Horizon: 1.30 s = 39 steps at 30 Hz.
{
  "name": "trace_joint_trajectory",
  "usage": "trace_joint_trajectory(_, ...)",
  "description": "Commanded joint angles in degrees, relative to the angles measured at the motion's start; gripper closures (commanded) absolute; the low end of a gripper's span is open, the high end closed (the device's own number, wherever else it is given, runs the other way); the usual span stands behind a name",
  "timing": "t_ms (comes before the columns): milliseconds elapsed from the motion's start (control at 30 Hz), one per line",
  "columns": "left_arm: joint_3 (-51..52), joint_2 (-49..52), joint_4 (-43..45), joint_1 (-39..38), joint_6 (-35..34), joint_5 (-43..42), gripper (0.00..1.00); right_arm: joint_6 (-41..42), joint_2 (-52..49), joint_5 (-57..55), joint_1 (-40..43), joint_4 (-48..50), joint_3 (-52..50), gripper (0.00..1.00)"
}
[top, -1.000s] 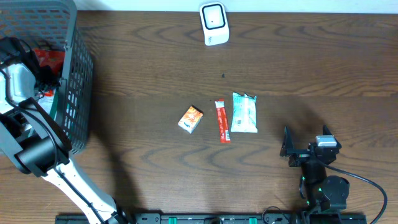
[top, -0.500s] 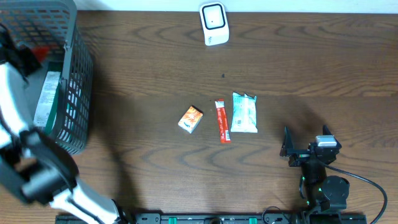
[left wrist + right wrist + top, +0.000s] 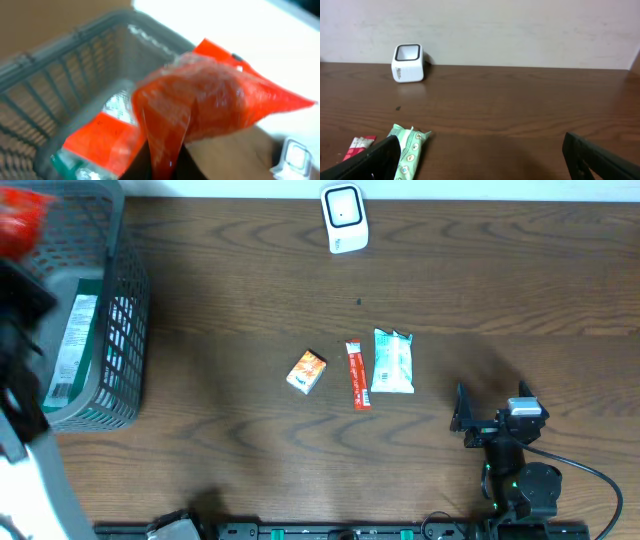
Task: Scan the item barcode
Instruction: 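Grasp the red Hacks pack in the basket with the left gripper and lift, then carry the red pack toward the orange sachet with the left gripper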
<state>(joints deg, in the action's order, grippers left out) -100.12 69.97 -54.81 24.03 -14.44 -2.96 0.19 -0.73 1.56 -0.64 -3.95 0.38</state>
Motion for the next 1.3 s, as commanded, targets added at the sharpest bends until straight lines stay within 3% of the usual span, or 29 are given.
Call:
trace_joint_trajectory(0,-0.3,-2.7,-5.3,-6.3,-1.8,-2.6,0.92,-0.6,0.2,0.2,0.7,-0.2,-0.1,0.01)
trace_joint_trajectory(300,4.2,-3.8,-13.3,-23.1,-3.5,-2.6,0.92,-0.6,0.2,0.2,0.7,-0.2,-0.1,0.01)
trace_joint_trajectory(633,20.3,-2.9,-8.9,-34.9,-7.0,-2.4,0.92,-0.6,0.2,0.2,0.7,-0.2,-0.1,0.01)
trace_joint_trajectory(1000,36.0,-2.1,4.7,-39.0,-11.8,-2.4,0.92,-0.6,0.2,0.2,0.7,-0.2,-0.1,0.01)
trace_joint_trajectory(1267,40.0,2.6,7.8,-39.0,-14.0,1.1,0.92,-0.6,0.2,0.2,0.7,-0.2,-0.1,0.01)
